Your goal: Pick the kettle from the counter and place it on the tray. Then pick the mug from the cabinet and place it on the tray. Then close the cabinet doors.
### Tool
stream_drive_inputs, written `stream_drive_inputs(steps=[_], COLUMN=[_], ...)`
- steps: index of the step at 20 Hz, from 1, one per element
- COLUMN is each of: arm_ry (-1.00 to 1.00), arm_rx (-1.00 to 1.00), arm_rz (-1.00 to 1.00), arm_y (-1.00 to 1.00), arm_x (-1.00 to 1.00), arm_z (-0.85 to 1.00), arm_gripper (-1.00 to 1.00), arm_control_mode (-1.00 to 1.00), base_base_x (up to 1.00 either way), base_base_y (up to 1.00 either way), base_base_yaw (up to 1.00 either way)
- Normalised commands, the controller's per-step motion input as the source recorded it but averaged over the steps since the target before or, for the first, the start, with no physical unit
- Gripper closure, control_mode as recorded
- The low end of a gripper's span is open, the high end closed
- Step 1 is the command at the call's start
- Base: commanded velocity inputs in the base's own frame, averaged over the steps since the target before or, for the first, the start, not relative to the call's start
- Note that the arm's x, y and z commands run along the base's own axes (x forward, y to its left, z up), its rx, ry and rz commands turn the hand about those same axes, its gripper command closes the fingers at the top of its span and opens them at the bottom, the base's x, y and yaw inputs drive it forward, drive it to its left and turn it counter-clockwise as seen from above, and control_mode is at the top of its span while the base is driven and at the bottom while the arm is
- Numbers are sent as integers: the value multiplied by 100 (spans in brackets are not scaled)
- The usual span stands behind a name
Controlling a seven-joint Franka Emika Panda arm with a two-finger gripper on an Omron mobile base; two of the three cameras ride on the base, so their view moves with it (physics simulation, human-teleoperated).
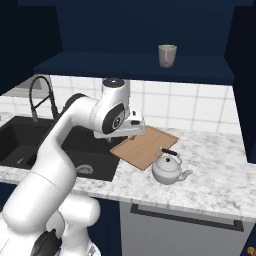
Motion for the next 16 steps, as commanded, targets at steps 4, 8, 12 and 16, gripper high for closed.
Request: stream_drive_inputs(steps=[4,8,12,16], arm_ry=[-2,0,-6,-18], arm_rx=[0,-6,-22,-28], arm_rz=[31,33,26,15], arm_y=[-74,-58,-37,-23], arm_x=[0,3,18,27], arm_z=[-15,-23,-28,-34], arm_gripper=[-100,-100,-100,-100], arm_control_mode=[-100,-100,-100,-100], base_base_x=[0,0,0,0], base_base_y=[0,0,0,0], base_base_yaw=[0,0,0,0])
